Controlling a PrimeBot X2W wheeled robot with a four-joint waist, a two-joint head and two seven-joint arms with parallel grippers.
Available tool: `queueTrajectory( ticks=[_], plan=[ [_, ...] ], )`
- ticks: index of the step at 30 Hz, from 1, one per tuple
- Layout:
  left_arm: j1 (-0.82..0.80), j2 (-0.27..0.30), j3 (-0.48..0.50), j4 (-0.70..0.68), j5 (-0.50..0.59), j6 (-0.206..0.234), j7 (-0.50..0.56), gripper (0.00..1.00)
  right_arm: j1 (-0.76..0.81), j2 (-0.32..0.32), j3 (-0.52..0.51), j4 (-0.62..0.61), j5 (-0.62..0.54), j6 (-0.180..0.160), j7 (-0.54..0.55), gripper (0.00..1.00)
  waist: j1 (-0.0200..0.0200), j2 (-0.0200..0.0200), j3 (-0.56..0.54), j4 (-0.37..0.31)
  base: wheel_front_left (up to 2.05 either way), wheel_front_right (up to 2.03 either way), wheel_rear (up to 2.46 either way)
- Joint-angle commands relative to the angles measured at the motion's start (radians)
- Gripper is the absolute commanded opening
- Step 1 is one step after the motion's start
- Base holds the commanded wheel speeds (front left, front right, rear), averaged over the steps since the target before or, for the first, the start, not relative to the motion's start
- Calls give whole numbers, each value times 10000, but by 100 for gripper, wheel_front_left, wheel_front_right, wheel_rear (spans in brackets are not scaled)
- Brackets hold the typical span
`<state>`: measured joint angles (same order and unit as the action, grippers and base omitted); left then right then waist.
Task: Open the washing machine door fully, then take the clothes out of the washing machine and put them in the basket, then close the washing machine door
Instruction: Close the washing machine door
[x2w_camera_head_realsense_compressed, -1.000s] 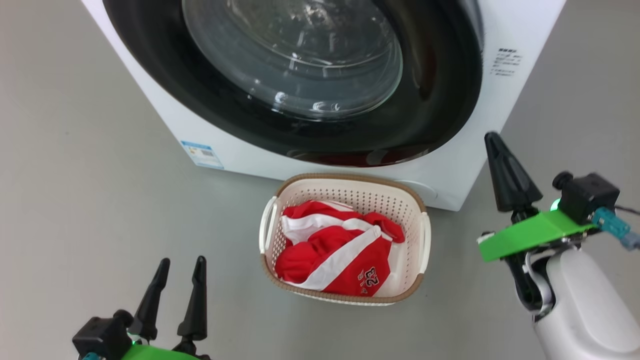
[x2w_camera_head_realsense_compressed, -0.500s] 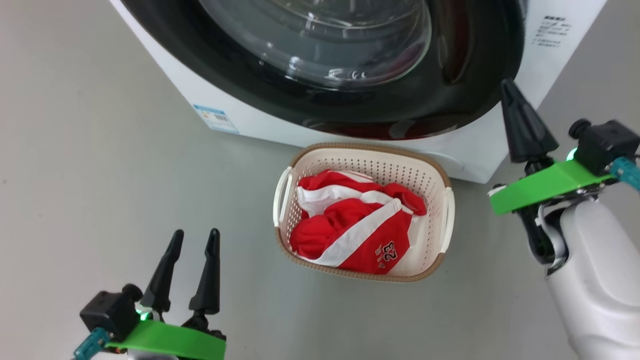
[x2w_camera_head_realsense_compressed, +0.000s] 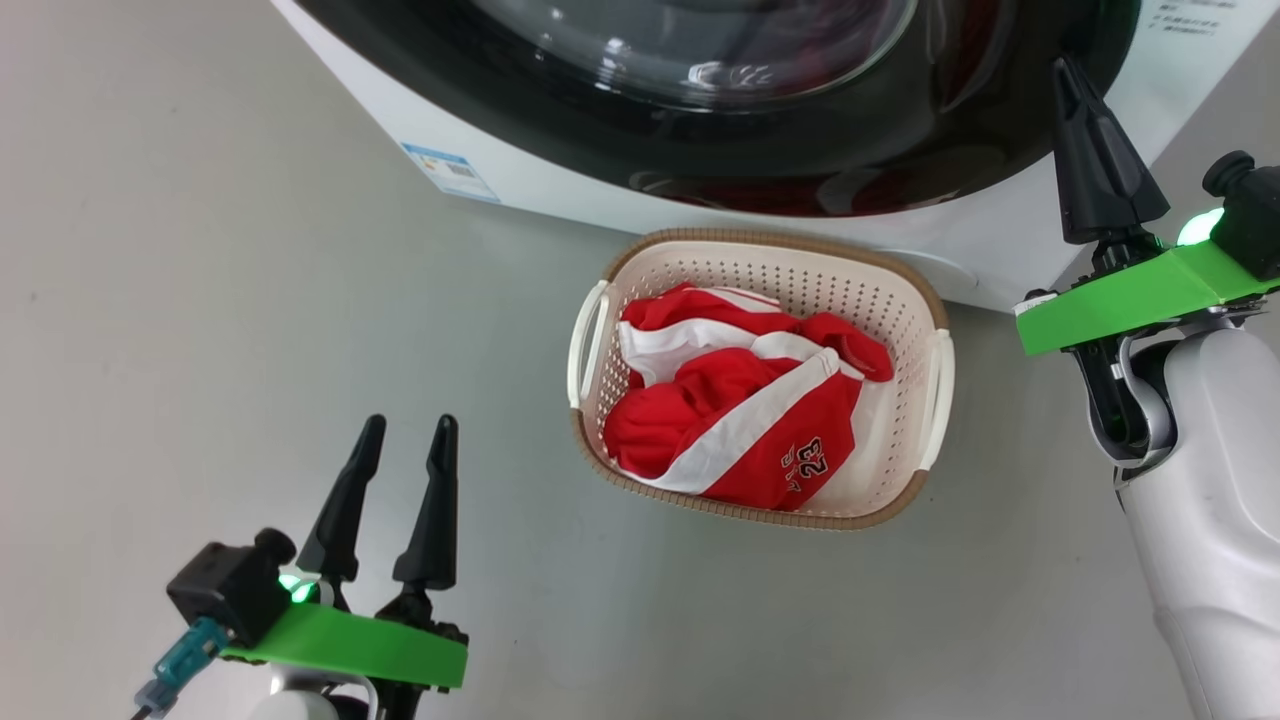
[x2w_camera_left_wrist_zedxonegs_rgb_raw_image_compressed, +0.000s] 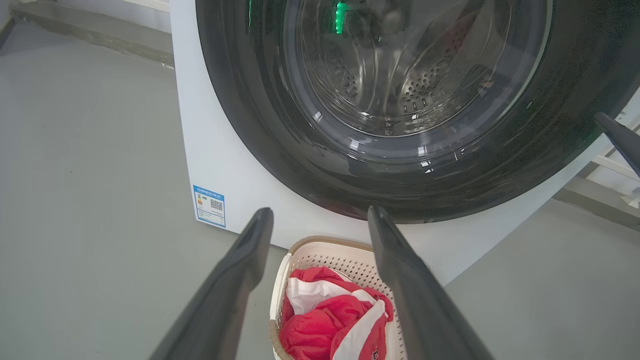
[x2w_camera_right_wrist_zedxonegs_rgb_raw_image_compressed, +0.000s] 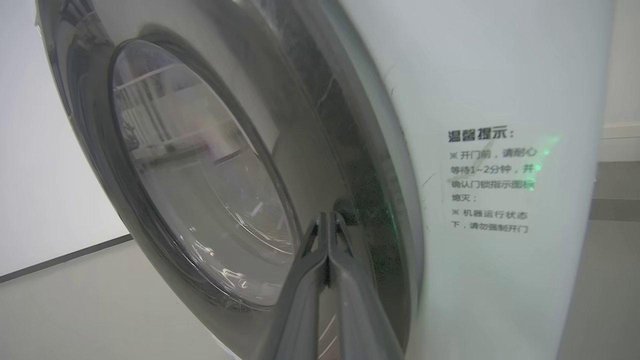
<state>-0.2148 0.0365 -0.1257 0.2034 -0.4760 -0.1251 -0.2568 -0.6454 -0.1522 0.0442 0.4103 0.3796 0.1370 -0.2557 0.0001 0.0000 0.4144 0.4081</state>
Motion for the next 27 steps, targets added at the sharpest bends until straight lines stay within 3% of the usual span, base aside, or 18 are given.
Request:
queueTrajectory(
  ticks=[1, 12, 27],
  plan=[
    [-212, 138, 312, -246, -100, -56, -49, 100, -444, 34, -91, -241, 94, -63, -61, 0, -1, 0, 122, 74, 0, 0, 0],
    [-341, 138, 299, -213, -172, -56, -49, 100, -806, 175, -283, -292, -15, -63, -61, 0, -1, 0, 257, 61, 0, 0, 0],
    [-295, 137, 463, -65, -41, -56, -49, 100, 194, 191, 620, -303, 107, -63, -61, 0, -1, 0, -152, -270, 0, 0, 0]
  ],
)
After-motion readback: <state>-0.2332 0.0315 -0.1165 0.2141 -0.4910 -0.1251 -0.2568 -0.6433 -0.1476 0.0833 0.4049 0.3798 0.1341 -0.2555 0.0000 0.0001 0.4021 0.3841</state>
